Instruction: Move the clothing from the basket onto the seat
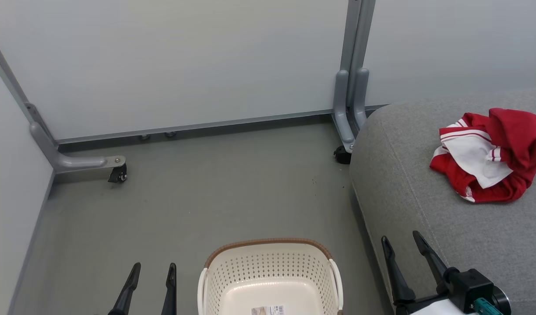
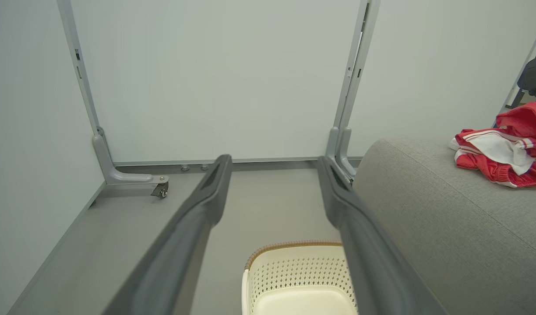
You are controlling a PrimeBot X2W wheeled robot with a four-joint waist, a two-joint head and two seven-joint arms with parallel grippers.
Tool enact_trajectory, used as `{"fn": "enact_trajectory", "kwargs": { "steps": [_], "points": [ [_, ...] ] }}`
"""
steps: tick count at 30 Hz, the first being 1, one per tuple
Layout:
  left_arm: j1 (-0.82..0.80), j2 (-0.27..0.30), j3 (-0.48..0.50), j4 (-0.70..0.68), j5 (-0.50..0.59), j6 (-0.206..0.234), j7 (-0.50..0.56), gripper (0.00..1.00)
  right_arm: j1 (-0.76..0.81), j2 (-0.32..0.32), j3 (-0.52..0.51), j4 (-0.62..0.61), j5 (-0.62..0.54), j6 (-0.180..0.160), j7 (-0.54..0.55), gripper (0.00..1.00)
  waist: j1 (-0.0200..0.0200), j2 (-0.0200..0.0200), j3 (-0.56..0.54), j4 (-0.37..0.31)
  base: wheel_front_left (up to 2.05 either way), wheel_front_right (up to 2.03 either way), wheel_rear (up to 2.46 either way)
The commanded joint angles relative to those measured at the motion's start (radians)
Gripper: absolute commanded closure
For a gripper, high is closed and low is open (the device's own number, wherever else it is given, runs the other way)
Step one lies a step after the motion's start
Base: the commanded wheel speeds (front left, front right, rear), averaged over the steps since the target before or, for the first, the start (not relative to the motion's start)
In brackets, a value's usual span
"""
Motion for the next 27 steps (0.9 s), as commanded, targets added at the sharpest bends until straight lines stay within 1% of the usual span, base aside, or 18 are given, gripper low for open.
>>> {"fn": "enact_trajectory", "kwargs": {
  "steps": [1, 9, 24, 25, 27],
  "points": [
    [0.014, 0.0, -0.001, 0.005, 0.001, -0.005, 0.0, 0.0, 0.015, -0.003, -0.001, 0.001, -0.004, -0.002, -0.003, 0.0, 0.0001, 0.0, 0.0, -0.007, 0.0, 0.0, 0.0],
    [0.012, -0.003, -0.005, 0.023, -0.003, -0.005, 0.0, 0.0, 0.0, -0.003, -0.012, 0.01, 0.003, -0.002, -0.003, 0.0, 0.0001, 0.0, -0.003, -0.022, 0.0, 0.0, 0.0],
    [-0.005, -0.006, -0.015, 0.037, 0.01, -0.005, 0.0, 0.0, -0.005, -0.003, -0.003, 0.018, 0.012, -0.002, -0.003, 0.0, 0.0001, 0.0, -0.009, -0.02, 0.0, 0.0, 0.0],
    [0.0, -0.009, -0.018, 0.035, 0.009, -0.001, 0.0, 1.0, -0.002, 0.0, -0.004, 0.018, 0.008, 0.0, 0.0, 1.0, 0.0001, 0.0, -0.009, -0.02, 0.0, 0.0, 0.0],
    [0.002, -0.009, -0.021, 0.052, 0.006, -0.001, 0.0, 1.0, 0.003, 0.002, -0.003, 0.034, 0.01, 0.0, 0.001, 1.0, 0.0001, 0.0, -0.008, -0.02, 0.0, 0.0, 0.0]
  ]
}}
